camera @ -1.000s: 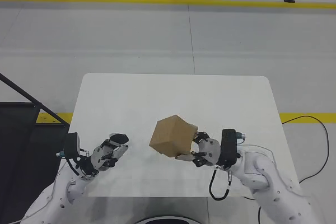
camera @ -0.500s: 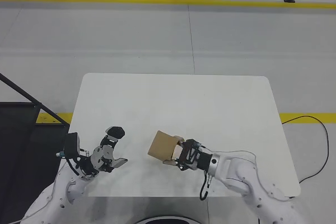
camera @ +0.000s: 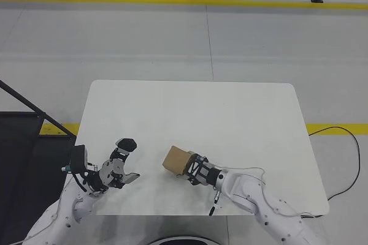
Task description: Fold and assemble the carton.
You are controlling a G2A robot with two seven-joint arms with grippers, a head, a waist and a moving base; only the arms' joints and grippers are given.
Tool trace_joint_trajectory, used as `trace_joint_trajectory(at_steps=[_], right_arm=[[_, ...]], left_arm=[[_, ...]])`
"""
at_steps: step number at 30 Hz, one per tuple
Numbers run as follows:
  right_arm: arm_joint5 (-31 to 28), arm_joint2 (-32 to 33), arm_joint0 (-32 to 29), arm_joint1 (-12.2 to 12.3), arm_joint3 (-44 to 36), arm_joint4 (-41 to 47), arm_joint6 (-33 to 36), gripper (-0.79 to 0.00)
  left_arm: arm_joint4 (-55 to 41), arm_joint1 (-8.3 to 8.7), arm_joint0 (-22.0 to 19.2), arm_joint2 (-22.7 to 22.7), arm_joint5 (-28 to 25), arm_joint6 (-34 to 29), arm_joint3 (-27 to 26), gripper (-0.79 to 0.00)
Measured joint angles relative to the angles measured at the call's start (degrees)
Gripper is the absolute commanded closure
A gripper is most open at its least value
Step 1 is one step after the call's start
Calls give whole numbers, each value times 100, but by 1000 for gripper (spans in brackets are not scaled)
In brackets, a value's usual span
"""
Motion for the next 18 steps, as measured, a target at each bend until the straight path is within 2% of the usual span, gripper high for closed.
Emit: trace_joint_trajectory(at_steps=[4, 8, 9, 10, 13, 14, 15, 18], right_arm=[[147, -50, 57, -78, 144, -60, -36, 0], [186, -63, 95, -137, 235, -71, -11, -18], [187, -64, 100, -148, 248, -73, -10, -277], [187, -61, 103, -162, 262, -74, -14, -357], [151, -42, 95, -189, 283, -65, -40, -391], [134, -34, 91, -195, 286, -68, -42, -529], [114, -21, 84, -202, 289, -71, -43, -610], [77, 12, 67, -217, 290, -76, -49, -748]], left_arm=[[-18, -6, 6, 16, 57, -73, -26, -785], [-166, -30, 1, 101, 200, -585, -68, -785], [-204, -35, -10, 115, 223, -695, -67, -785], [-247, -42, -25, 130, 264, -815, -72, -785], [-336, -62, -41, 154, 302, -957, -103, -785], [-355, -66, -41, 154, 298, -976, -106, -785], [-374, -72, -39, 153, 293, -999, -110, -785], [-400, -84, -33, 138, 291, -1034, -117, -785]])
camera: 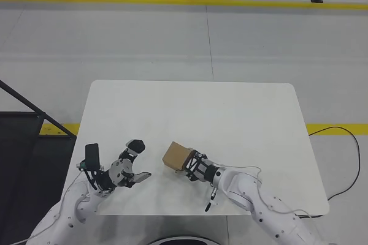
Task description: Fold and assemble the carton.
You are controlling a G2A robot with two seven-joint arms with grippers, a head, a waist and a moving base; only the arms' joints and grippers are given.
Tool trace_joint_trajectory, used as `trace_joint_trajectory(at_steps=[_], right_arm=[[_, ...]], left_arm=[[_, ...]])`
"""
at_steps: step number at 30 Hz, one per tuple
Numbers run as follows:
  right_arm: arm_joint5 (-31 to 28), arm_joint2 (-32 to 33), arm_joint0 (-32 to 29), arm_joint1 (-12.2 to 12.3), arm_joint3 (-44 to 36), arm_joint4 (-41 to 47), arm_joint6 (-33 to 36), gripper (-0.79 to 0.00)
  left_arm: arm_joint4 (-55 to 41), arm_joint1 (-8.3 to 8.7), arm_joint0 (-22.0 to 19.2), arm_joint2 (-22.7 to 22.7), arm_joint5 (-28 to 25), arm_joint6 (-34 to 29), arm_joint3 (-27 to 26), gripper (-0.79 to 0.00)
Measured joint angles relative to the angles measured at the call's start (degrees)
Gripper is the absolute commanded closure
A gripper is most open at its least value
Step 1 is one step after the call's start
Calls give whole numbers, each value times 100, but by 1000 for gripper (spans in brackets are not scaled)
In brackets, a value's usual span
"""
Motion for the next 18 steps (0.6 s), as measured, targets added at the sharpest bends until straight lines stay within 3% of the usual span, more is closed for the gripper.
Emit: trace_joint_trajectory(at_steps=[2, 18], right_arm=[[-33, 25, -16, -11, -5, -7, -15, -785], [-187, 319, -180, -51, -140, -78, -94, -785]], left_arm=[[-21, -9, 7, -21, 4, -3, 6, -785], [-33, -71, 66, -188, -44, -36, 9, -785]])
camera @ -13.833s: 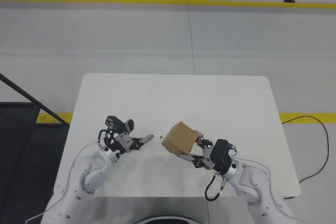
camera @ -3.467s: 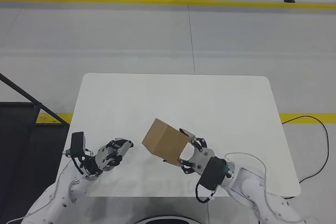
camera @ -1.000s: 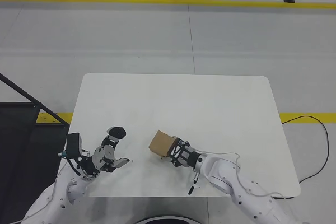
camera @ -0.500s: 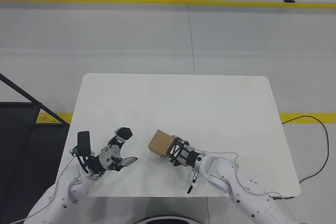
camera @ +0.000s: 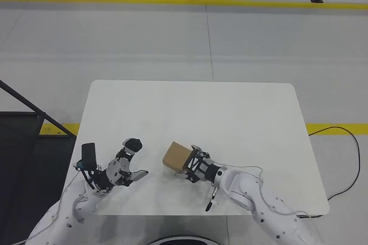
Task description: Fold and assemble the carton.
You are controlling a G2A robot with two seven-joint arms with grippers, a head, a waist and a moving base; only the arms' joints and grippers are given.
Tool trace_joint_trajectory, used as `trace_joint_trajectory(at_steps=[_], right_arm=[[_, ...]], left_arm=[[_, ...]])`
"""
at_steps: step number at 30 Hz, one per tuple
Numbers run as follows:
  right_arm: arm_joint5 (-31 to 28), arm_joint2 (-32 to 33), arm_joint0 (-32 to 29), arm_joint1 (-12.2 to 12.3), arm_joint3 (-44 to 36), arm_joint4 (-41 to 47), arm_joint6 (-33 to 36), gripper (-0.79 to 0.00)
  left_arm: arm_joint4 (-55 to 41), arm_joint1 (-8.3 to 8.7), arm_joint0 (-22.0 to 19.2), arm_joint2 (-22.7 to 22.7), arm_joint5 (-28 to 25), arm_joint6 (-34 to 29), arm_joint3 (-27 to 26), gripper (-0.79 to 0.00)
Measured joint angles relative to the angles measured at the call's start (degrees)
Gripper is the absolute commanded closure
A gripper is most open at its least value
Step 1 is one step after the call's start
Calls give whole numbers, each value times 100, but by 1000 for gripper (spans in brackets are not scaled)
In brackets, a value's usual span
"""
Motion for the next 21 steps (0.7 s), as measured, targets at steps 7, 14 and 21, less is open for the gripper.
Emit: trace_joint_trajectory(at_steps=[7, 14, 21], right_arm=[[21, 495, -242, 62, -347, 198, -546, -785], [-66, 728, -299, 66, -647, 220, -680, -785], [331, 367, 126, -121, -352, 30, -269, -785]], left_arm=[[10, -24, 31, -104, 17, 48, -1, -785], [9, -47, 75, -191, -10, 75, 26, -785], [42, -71, 110, -252, -74, 117, 63, -785]])
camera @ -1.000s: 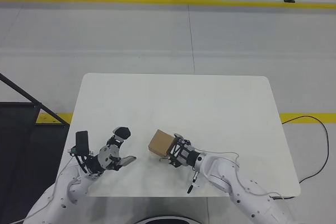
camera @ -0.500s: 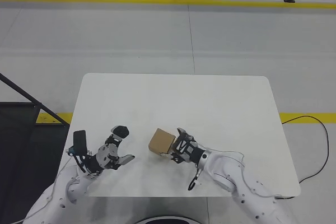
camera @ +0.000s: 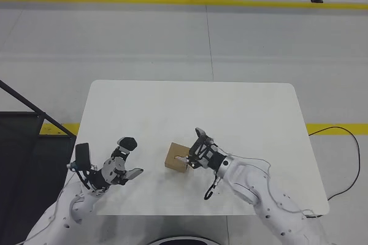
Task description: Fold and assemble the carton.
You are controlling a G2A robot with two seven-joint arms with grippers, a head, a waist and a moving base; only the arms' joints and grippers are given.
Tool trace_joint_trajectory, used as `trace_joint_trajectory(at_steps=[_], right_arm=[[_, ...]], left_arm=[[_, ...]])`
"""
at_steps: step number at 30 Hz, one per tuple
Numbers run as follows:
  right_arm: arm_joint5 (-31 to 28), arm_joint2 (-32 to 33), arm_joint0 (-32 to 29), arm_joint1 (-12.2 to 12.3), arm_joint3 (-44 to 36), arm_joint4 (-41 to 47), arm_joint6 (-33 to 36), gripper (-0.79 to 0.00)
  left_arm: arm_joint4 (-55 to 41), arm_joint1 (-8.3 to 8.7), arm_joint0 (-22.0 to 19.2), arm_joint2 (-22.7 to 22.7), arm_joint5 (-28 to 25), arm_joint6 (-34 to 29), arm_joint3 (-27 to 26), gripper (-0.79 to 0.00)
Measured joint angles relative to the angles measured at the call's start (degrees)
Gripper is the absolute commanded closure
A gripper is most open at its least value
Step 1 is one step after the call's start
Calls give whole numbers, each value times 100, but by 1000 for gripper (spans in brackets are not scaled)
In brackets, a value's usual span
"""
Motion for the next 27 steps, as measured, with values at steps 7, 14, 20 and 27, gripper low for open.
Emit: trace_joint_trajectory(at_steps=[7, 14, 20, 27], right_arm=[[213, -419, 333, -211, 403, -144, 226, -785], [185, -575, 388, -315, 583, -277, 347, -785], [177, -612, 419, -388, 676, -325, 367, -785], [148, -509, 345, -418, 609, -376, 197, -785]], left_arm=[[52, -23, 22, -74, -83, 67, 66, -785], [101, -46, 44, -137, -122, 101, 80, -785], [140, -68, 52, -162, -129, 96, 73, -785], [131, -96, 41, -171, -142, 60, 87, -785]])
